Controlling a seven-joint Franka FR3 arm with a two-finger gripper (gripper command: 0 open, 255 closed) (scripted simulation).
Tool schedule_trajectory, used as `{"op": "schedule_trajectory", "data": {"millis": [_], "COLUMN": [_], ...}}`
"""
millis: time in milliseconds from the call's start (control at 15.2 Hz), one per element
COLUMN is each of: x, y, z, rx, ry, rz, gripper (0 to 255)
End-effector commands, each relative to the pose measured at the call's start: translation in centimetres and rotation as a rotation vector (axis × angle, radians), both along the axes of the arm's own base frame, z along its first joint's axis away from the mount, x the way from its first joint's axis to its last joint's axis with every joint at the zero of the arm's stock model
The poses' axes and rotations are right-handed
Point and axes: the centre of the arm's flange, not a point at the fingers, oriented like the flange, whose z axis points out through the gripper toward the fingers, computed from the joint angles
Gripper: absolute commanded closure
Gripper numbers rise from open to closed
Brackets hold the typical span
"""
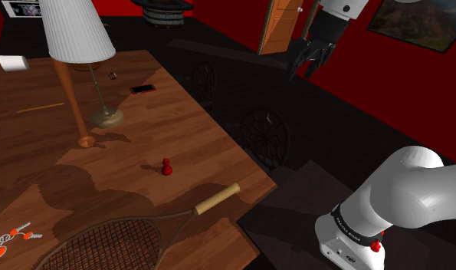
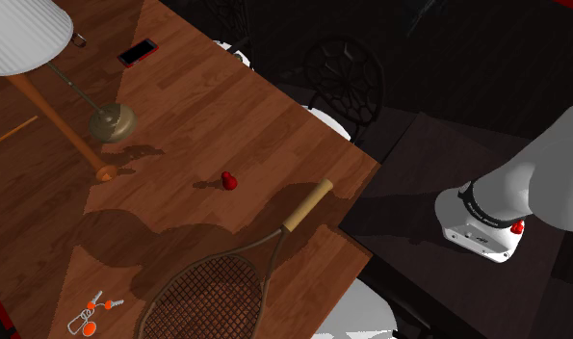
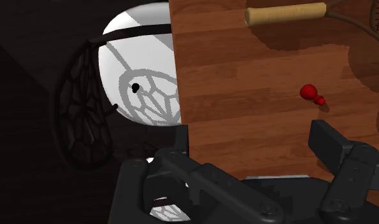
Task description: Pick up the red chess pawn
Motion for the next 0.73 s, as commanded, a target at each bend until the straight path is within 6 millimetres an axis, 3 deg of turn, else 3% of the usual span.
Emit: {"op": "schedule_trajectory", "data": {"millis": [0,660], "x": [0.0,5.8], "y": [0.0,7.4], "z": [0.0,-9.2], "rx": [0.0,-0.001], "ry": [0.0,-0.007], "rz": [0.0,0.033], "gripper": [0,0]}}
